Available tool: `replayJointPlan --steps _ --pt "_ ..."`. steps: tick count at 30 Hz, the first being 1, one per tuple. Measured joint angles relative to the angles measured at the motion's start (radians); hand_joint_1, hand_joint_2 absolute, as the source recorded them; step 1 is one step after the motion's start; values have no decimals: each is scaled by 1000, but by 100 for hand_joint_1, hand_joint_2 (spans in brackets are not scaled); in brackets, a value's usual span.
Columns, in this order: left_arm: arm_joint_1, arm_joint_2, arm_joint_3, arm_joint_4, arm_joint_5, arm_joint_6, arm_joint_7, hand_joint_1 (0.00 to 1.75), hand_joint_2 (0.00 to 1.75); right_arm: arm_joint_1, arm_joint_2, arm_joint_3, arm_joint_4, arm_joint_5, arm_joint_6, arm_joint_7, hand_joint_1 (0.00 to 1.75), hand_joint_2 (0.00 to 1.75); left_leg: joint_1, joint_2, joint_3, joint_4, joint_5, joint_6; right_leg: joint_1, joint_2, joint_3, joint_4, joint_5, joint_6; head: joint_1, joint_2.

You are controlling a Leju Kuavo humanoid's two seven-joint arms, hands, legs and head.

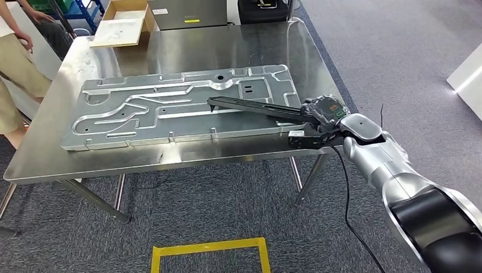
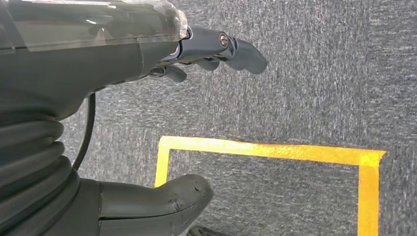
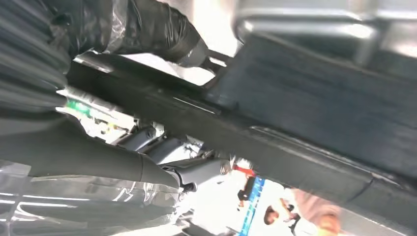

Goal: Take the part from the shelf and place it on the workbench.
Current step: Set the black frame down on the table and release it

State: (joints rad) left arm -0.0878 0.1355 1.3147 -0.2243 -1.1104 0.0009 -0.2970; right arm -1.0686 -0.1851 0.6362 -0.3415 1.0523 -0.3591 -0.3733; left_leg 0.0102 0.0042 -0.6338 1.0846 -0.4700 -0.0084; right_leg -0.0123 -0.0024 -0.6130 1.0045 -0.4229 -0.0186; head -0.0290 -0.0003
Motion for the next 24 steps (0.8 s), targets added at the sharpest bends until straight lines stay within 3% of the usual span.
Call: replayJointPlan --steps 3,4,5,6,8,10,13,14,15,18,19,20,21,24 --pt "5 3 0 0 -1 3 6 0 175 31 -15 -11 6 -10 -11 -9 0 175 2 0 -84 182 -83 -9 1 1 2 0 -1 -7 0 0" --pt "6 4 0 0 -1 4 6 0 175 40 -19 -12 8 -11 -13 -11 0 175 3 0 -99 210 -86 -10 1 2 2 1 -2 -8 0 0" --pt "8 5 0 0 -1 6 6 0 175 47 -22 -14 10 -11 -13 -12 0 175 3 0 -95 201 -70 -10 1 3 2 2 -3 -7 0 0" --pt "8 6 0 0 -1 7 6 0 175 51 -25 -15 11 -11 -13 -13 0 175 3 0 -72 154 -39 -9 1 5 2 5 -4 -6 0 0" --pt "7 10 0 0 -1 11 5 0 87 53 -30 -19 11 -11 -15 -13 0 175 2 0 -5 18 17 -2 2 9 1 13 -9 1 0 0" --pt "5 13 0 0 -1 16 2 0 0 53 -35 -23 12 -11 -18 -13 0 175 -1 -1 29 -49 32 6 5 12 -1 17 -11 10 0 0" --pt "4 13 0 0 -2 26 0 0 0 54 -41 -30 11 -11 -51 -14 0 175 -1 -1 31 -57 39 24 5 12 -2 17 -11 27 0 0" --pt "3 13 0 0 -3 29 1 0 0 53 -43 -34 10 -13 -71 -17 0 175 0 -1 32 -61 42 31 4 11 -8 31 -23 33 0 0" --pt "1 13 0 0 -5 32 2 0 0 53 -44 -40 8 -15 -91 -21 0 175 2 0 32 -65 46 37 3 10 -22 63 -45 37 0 0" --pt "0 12 -1 0 -9 38 4 0 0 56 -46 -59 1 -36 -143 -42 0 175 1 1 30 -66 48 43 0 8 -106 244 -136 46 0 0" --pt "0 11 -1 0 -10 38 4 0 0 59 -45 -67 -3 -46 -159 -52 0 175 1 1 29 -66 48 43 -1 8 -124 282 -145 47 0 0" --pt "0 10 -1 0 -10 39 5 0 0 62 -45 -76 -7 -56 -173 -61 0 175 1 0 29 -66 48 43 -1 8 -126 287 -136 47 0 0" --pt "-1 9 -2 0 -11 39 5 0 0 64 -43 -85 -13 -67 -186 -72 0 175 1 0 29 -66 48 43 -1 7 -109 255 -111 46 0 0" --pt "-4 6 -5 0 -15 40 6 0 0 67 -29 -135 -64 -161 -217 -150 0 175 -3 0 29 -64 48 35 3 7 -10 63 -30 33 0 0"
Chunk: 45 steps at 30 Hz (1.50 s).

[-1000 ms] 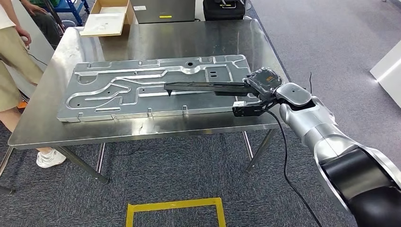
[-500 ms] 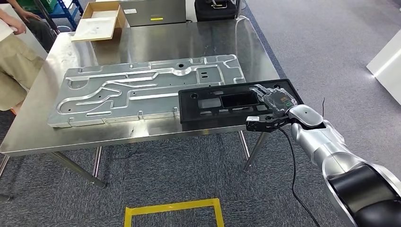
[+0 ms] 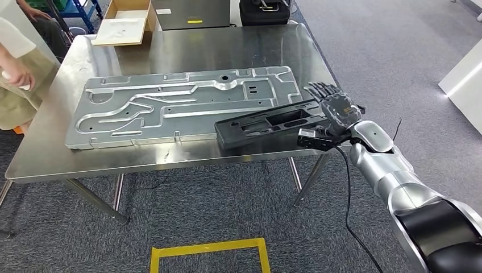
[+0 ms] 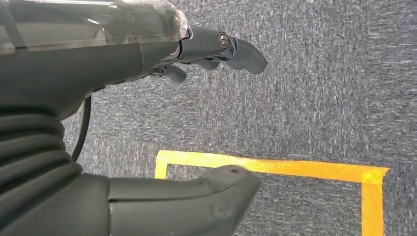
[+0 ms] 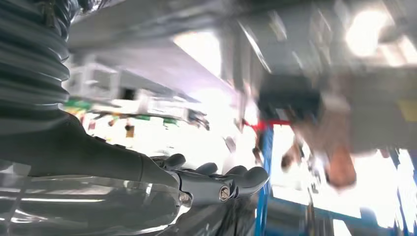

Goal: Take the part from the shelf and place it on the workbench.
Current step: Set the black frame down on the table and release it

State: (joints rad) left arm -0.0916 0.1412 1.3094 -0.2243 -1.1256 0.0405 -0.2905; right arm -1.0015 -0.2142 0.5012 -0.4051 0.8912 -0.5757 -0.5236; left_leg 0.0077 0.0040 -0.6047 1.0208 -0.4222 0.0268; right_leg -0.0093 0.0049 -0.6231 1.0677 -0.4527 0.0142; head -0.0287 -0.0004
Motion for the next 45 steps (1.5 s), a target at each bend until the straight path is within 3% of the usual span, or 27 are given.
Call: replayJointPlan --steps 1,3,5,6,9,10,11,12,14,16,19,21,24,25,26,27,30,32,35,37,39,40,41,42,43,45 --pt "-1 -1 -2 0 -2 0 0 0 0 6 9 -24 -32 -56 1 -38 0 175 -1 0 -1 0 0 -5 3 0 19 -39 9 -5 0 0" --pt "-4 -3 -4 0 -6 0 0 0 0 32 31 -77 -125 -174 35 -88 0 175 -2 1 1 -2 0 -17 7 0 25 -55 9 -14 0 0" --pt "-5 -5 -4 0 -5 1 -2 0 0 72 52 -123 -246 -263 90 -88 0 175 0 1 -1 5 -9 -30 3 -1 31 -63 13 -26 0 0" --pt "-6 -6 -4 0 -4 1 -3 0 0 89 60 -145 -310 -297 117 -78 0 175 1 0 -11 30 -28 -35 1 -3 33 -67 15 -32 0 0" --pt "-5 -8 -4 0 1 2 -9 0 0 130 73 -206 -479 -365 179 -51 0 175 5 -1 -91 208 -121 -49 0 -7 34 -69 16 -42 0 0" --pt "-3 -9 -4 0 3 1 -11 0 0 143 73 -226 -523 -385 194 -46 0 175 6 -1 -115 258 -136 -51 1 -8 34 -69 15 -43 0 0" --pt "-1 -10 -4 0 6 0 -14 0 0 155 73 -248 -564 -409 209 -45 0 175 6 0 -123 274 -130 -52 1 -9 34 -68 14 -42 0 0" --pt "0 -12 -4 0 8 -1 -16 0 0 165 73 -270 -597 -438 223 -48 0 175 7 0 -111 248 -106 -52 1 -8 35 -66 13 -41 0 0" --pt "0 -12 -4 0 12 -2 -19 0 0 182 73 -318 -655 -507 249 -62 0 175 7 -1 -48 118 -40 -48 1 -8 35 -61 8 -36 0 0" --pt "0 -13 -4 0 15 -2 -22 0 0 198 72 -368 -710 -564 263 -77 0 175 5 -2 -2 24 -12 -38 5 -6 33 -54 3 -27 0 0" --pt "2 -16 -4 1 24 -2 -26 0 0 246 71 -429 -822 -598 249 -89 0 175 3 -3 5 5 -11 -20 7 -6 30 -53 2 -12 0 0" --pt "2 -18 -4 1 34 -2 -30 0 0 295 70 -460 -924 -584 223 -91 0 175 5 -3 8 -2 -6 -7 4 -5 18 -24 -21 -1 0 0" --pt "4 -22 0 1 52 -8 -50 0 0 403 61 -508 -1101 -523 154 -96 0 175 6 -4 8 -5 -6 7 2 -5 -61 145 -111 10 0 0" --pt "8 -24 3 1 60 -12 -61 0 0 452 56 -526 -1166 -496 117 -105 0 175 6 -6 9 -5 -7 9 1 -5 -87 196 -128 11 0 0" --pt "12 -27 6 1 68 -15 -71 0 0 506 51 -544 -1230 -470 75 -118 0 175 6 -8 9 -5 -8 10 1 -5 -98 215 -126 12 0 0" --pt "16 -29 11 1 76 -17 -82 0 0 566 45 -564 -1300 -445 28 -134 0 175 6 -10 10 -4 -9 10 1 -5 -90 196 -106 10 0 0" --pt "27 -38 25 1 92 -21 -107 0 0 741 32 -640 -1521 -377 -87 -163 0 175 2 -15 17 -3 -17 3 4 -10 5 9 -20 -2 0 0" --pt "34 -44 35 1 103 -17 -115 0 0 841 33 -708 -1666 -333 -115 -164 0 175 -2 -15 20 -1 -23 -6 9 -12 38 -55 -7 -10 0 0" --pt "40 -51 54 0 119 -7 -119 0 0 955 45 -824 -1844 -302 -123 -165 0 175 -3 -11 26 2 -36 -22 7 -8 44 -63 -5 -25 0 0" --pt "40 -54 63 0 125 -2 -122 0 0 1006 55 -877 -1916 -292 -123 -165 0 175 -2 -9 11 55 -82 -33 2 -8 49 -70 2 -36 0 0" --pt "39 -57 72 0 135 2 -127 0 0 1058 74 -920 -1964 -269 -123 -165 0 175 1 -8 -33 176 -162 -41 2 -8 46 -70 4 -41 0 0" --pt "40 -59 77 0 141 3 -130 0 0 1086 89 -944 -1983 -259 -120 -165 0 175 3 -8 -53 233 -192 -45 3 -8 44 -68 5 -42 0 0" --pt "41 -61 83 0 147 5 -134 0 0 1111 109 -968 -2001 -252 -117 -165 0 175 3 -8 -59 262 -202 -47 3 -9 41 -66 5 -42 0 0" --pt "41 -63 87 0 151 8 -137 0 0 1136 131 -992 -2020 -249 -115 -165 0 175 4 -8 -45 251 -191 -48 3 -9 38 -64 6 -41 0 0" --pt "41 -65 90 0 157 12 -140 0 0 1161 156 -1016 -2040 -253 -113 -165 0 175 4 -8 -12 203 -167 -47 3 -9 35 -60 6 -41 0 0" --pt "41 -68 94 0 167 19 -145 0 0 1198 200 -1058 -2072 -274 -116 -165 0 175 3 -9 68 69 -115 -41 4 -8 30 -51 7 -37 0 0"
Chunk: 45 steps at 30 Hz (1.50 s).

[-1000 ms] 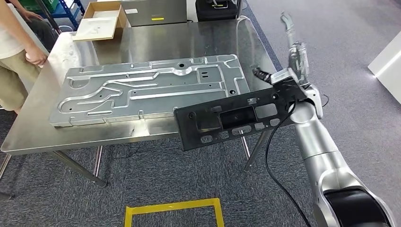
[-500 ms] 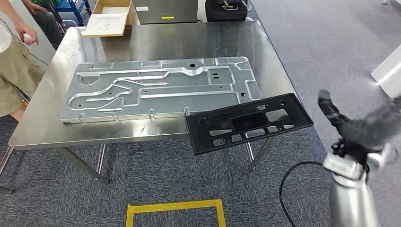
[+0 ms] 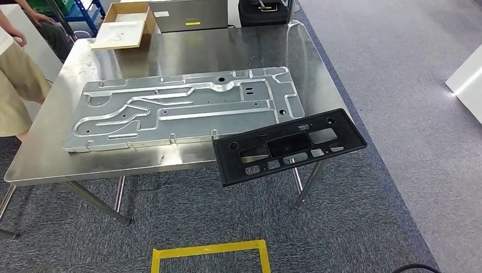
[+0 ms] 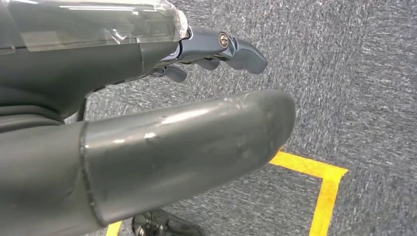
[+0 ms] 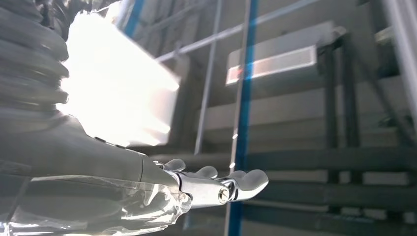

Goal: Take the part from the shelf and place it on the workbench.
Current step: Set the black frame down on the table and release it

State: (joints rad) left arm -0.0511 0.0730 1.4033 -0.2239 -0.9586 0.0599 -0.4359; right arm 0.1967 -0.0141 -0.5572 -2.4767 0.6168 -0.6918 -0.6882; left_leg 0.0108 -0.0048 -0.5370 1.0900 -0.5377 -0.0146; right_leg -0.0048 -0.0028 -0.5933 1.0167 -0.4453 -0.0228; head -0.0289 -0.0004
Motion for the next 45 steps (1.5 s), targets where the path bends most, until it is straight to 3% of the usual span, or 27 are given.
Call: replayJointPlan --steps 2,5,6,8,10,11,12,13,16,17,18,21,23,25,26,27,28,30,32,34,36,37,39,41,42,44,45 --pt "-1 -4 2 0 6 2 -4 0 0 22 33 -40 -10 -26 -2 0 0 175 -3 -1 35 -68 21 12 2 3 -3 5 4 10 0 0" --pt "-2 -9 3 0 9 3 -6 0 0 46 71 -88 -13 -43 -2 0 0 175 -5 1 29 -78 38 34 0 5 -4 3 13 31 0 0" --pt "-3 -10 4 0 9 3 -6 0 0 51 79 -100 -14 -44 -2 0 0 175 -4 4 24 -82 47 42 -1 5 -9 11 1 37 0 0" --pt "-4 -13 4 0 9 3 -6 0 0 56 92 -119 -15 -48 -2 0 0 175 -2 10 8 -87 66 56 -4 5 -36 80 -71 46 0 0" --pt "-4 -16 4 0 9 3 -6 0 0 62 108 -140 -14 -61 -2 0 0 175 -4 12 -14 -86 83 60 -6 5 -73 200 -158 51 0 0" --pt "-4 -18 6 0 10 4 -6 0 0 64 118 -153 -11 -70 -2 3 0 175 -5 13 -26 -85 91 59 -7 5 -80 245 -181 52 0 0" --pt "-4 -20 7 0 10 6 -7 0 0 66 129 -165 -4 -77 -2 8 0 175 -6 14 -37 -84 98 58 -7 5 -71 258 -182 52 0 0" --pt "-4 -22 10 0 12 8 -8 0 0 68 141 -178 6 -86 -2 11 0 175 -8 14 -48 -82 105 57 -7 4 -43 234 -165 50 0 0" --pt "-5 -30 14 0 15 13 -8 0 0 73 176 -224 56 -140 -2 6 0 175 -12 13 -69 -77 125 51 -1 3 107 29 -107 33 0 0" --pt "-5 -31 17 0 14 15 -7 0 0 76 187 -243 77 -162 -3 2 0 175 -12 13 -72 -77 131 46 2 2 138 -18 -100 27 0 0" --pt "-5 -33 20 0 13 16 -7 0 0 78 197 -262 100 -177 -4 1 0 175 -11 12 -73 -78 138 40 6 1 150 -42 -100 23 0 0" --pt "-4 -36 29 0 12 16 -6 0 0 80 226 -315 177 -192 -4 1 0 175 -9 12 -81 -78 145 20 6 0 138 -54 -77 8 0 0" --pt "-3 -39 34 0 13 15 -3 0 0 76 245 -347 259 -192 6 1 0 175 -7 10 -100 -30 85 10 1 -3 120 -61 -53 -4 0 0" --pt "-2 -41 41 0 16 15 1 0 0 61 258 -388 384 -178 41 12 0 175 -5 10 -130 84 -15 4 1 -6 91 -57 -33 -11 0 0" --pt "-2 -43 44 0 19 16 4 0 0 44 262 -414 463 -154 74 37 0 175 -4 10 -139 140 -45 1 2 -6 74 -53 -23 -11 0 0" --pt "-1 -45 47 0 23 16 5 0 0 18 263 -445 565 -111 117 84 0 175 -3 10 -135 175 -50 0 2 -6 57 -49 -13 -10 0 0" --pt "-1 -48 51 0 25 17 8 0 0 -13 258 -483 695 -51 151 147 0 175 -2 10 -116 178 -32 -1 2 -6 41 -45 -3 -8 0 0" --pt "-4 -54 58 -1 28 18 11 0 0 -71 237 -565 999 68 156 252 0 175 0 9 -31 91 20 -1 0 -10 13 -31 11 1 0 0" --pt "-5 -60 62 -2 27 19 17 0 0 -114 206 -625 1290 138 103 278 0 175 -4 6 59 -39 17 5 0 -16 -10 -14 21 13 0 0" --pt "-1 -63 63 -2 21 12 32 0 0 -146 179 -654 1537 196 90 310 0 175 -10 6 85 -98 -1 21 0 -19 -22 -8 35 25 0 0" --pt "0 -64 63 -2 11 -4 49 0 0 -165 154 -661 1727 263 133 381 0 175 -9 11 72 -105 15 41 -2 -15 -29 -8 40 37 1 0" --pt "-1 -65 63 -2 3 -14 58 0 0 -171 142 -661 1803 297 175 427 0 175 -9 14 63 -109 28 52 -3 -12 -36 4 20 43 1 0" --pt "-3 -65 63 -2 -16 -34 71 0 0 -182 124 -656 1927 352 287 517 0 175 -7 18 38 -113 54 66 -7 -6 -61 81 -74 52 1 0" --pt "-3 -66 62 -2 -29 -46 78 0 0 -191 114 -649 2022 385 395 575 0 175 -8 19 9 -111 77 67 -10 -4 -84 200 -160 59 1 0" --pt "-2 -68 62 -2 -32 -50 80 0 0 -193 112 -645 2060 393 433 589 0 175 -8 19 -7 -109 87 66 -12 -3 -84 242 -169 62 1 0" --pt "-2 -71 62 -2 -36 -55 83 0 0 -198 112 -638 2114 403 473 606 0 175 -8 19 -37 -101 106 60 -16 -3 -36 230 -127 64 1 0" --pt "-3 -72 62 -2 -36 -56 83 0 0 -200 111 -635 2133 405 480 609 0 131 -8 19 -50 -96 114 56 -18 -3 15 172 -102 63 1 0"
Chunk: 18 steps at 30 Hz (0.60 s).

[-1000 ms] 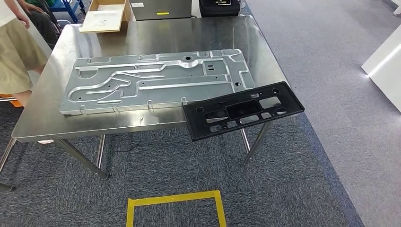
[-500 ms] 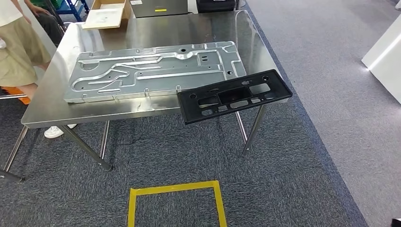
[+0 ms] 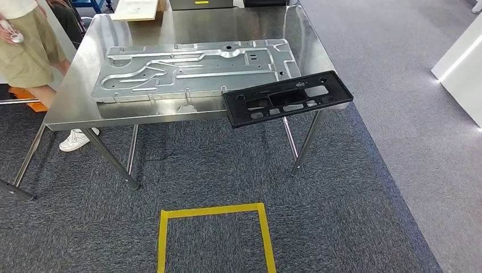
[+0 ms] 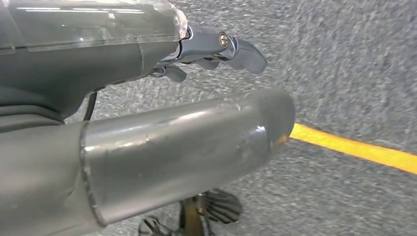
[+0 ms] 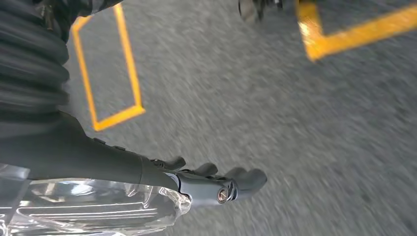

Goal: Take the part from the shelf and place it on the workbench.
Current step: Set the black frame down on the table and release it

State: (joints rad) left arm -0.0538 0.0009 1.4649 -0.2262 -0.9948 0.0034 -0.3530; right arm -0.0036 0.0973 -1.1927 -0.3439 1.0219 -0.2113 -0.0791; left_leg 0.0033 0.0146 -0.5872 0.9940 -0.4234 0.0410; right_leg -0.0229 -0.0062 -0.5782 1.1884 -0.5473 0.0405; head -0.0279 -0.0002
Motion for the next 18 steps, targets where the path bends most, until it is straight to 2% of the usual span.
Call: replayJointPlan --steps 2,3,4,6,7,8,9,10,11,12,13,14,15,16,17,18 --pt "0 -2 -1 0 0 -2 0 0 0 -6 -3 3 28 3 12 4 0 44 -2 0 -19 11 13 -11 2 1 111 -148 8 -8 -1 0" --pt "-1 -2 -1 0 -3 -4 1 0 0 -9 -5 6 39 8 31 10 0 0 -2 1 -24 15 19 -17 5 1 143 -199 0 -14 -1 0" --pt "-1 -2 -2 0 -7 -7 3 0 0 -11 -6 9 49 15 60 19 0 0 -1 2 -26 16 27 -25 9 2 155 -223 -8 -21 -1 0" --pt "-1 -2 -6 0 -21 -16 8 0 0 -12 -5 22 68 36 144 49 0 0 2 2 -30 16 37 -39 10 1 142 -227 5 -38 -1 0" --pt "-1 -3 -9 0 -28 -21 11 0 0 -12 -3 28 76 46 178 65 0 0 5 0 -37 26 22 -45 10 -1 134 -227 15 -48 -1 0" --pt "1 -4 -13 0 -35 -25 14 0 0 -13 0 36 83 56 205 80 0 0 6 -2 -48 53 -12 -49 9 -3 123 -229 27 -57 -1 0" --pt "2 -5 -17 0 -42 -30 17 0 0 -13 5 43 90 66 220 91 0 0 8 -4 -63 100 -63 -52 9 -6 110 -229 38 -63 -1 0" --pt "3 -6 -21 0 -47 -34 19 0 0 -14 9 52 95 76 229 99 0 0 8 -5 -80 160 -118 -54 12 -6 94 -227 49 -68 -1 0" --pt "3 -7 -26 0 -52 -38 19 0 0 -14 13 61 100 84 236 101 0 0 8 -5 -92 222 -157 -55 14 -7 78 -224 59 -70 -1 0" --pt "3 -8 -30 0 -56 -41 20 0 0 -13 15 69 104 91 241 98 0 0 8 -5 -94 269 -174 -56 16 -6 61 -219 69 -70 -1 0" --pt "2 -10 -34 0 -59 -43 20 0 0 -13 17 76 107 96 244 90 0 0 8 -5 -82 287 -165 -55 19 -6 43 -213 78 -70 -1 0" --pt "2 -11 -37 0 -62 -45 19 0 0 -13 17 81 110 100 244 79 0 0 8 -5 -52 272 -141 -52 20 -6 26 -206 86 -70 -1 0" --pt "1 -12 -41 0 -65 -47 17 0 0 -13 18 87 111 105 243 65 0 0 7 -6 -6 222 -115 -47 22 -5 9 -199 94 -69 -1 0" --pt "-1 -13 -44 0 -67 -49 15 0 0 -14 19 92 112 109 243 53 0 0 5 -7 51 150 -104 -40 24 -4 -4 -191 100 -66 -1 0" --pt "-4 -13 -47 0 -68 -51 13 0 0 -15 19 96 113 112 242 44 0 0 3 -7 101 78 -105 -34 25 -4 -14 -185 106 -62 -1 0" --pt "-6 -14 -49 0 -70 -52 10 0 0 -16 19 100 114 115 241 37 0 0 0 -8 134 25 -114 -29 26 -5 -21 -180 113 -58 -1 0"
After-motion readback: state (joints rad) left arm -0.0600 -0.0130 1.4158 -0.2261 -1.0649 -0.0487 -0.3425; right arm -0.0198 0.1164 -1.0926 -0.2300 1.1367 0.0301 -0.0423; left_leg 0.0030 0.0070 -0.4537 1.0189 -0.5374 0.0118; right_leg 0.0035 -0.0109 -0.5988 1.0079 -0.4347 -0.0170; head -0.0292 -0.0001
